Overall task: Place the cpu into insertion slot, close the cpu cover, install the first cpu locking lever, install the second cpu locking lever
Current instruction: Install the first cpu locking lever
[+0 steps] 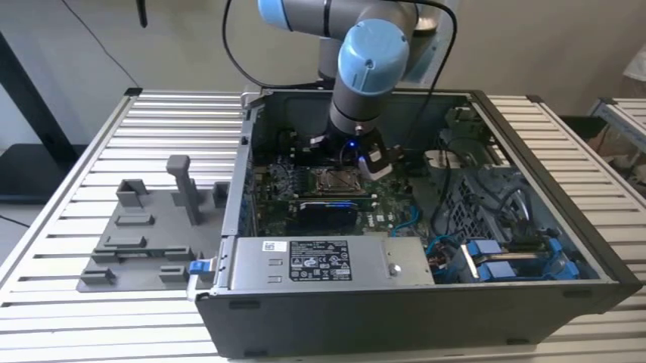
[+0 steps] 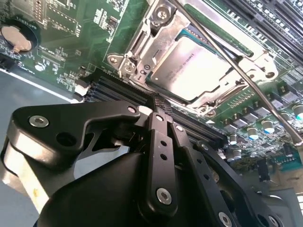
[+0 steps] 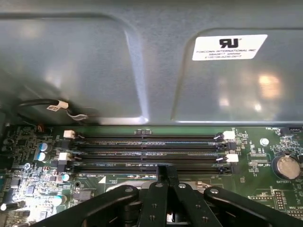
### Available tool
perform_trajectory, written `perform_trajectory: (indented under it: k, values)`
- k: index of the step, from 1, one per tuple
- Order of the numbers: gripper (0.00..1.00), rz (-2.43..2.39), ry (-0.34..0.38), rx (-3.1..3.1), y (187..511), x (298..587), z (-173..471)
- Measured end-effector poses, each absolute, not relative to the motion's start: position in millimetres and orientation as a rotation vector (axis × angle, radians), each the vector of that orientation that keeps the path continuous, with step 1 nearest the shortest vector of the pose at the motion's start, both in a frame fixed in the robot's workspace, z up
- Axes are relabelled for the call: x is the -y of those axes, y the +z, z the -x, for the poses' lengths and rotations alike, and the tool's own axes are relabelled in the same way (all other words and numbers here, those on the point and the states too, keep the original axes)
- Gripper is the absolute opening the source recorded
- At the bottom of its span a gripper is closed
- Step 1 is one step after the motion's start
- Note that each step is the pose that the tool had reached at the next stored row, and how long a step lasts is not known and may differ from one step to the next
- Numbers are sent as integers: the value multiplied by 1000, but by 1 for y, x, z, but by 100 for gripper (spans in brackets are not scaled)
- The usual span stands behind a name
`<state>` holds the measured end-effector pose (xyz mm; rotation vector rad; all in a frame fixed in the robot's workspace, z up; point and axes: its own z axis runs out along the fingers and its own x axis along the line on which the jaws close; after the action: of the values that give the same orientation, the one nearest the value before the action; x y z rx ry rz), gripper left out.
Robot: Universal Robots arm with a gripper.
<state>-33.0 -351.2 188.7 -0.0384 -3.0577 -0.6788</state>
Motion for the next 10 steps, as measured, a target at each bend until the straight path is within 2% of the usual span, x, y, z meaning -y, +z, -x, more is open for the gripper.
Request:
perform_trajectory:
  k: [10]
  values:
    - [11, 38, -679, 3058, 189, 351, 26]
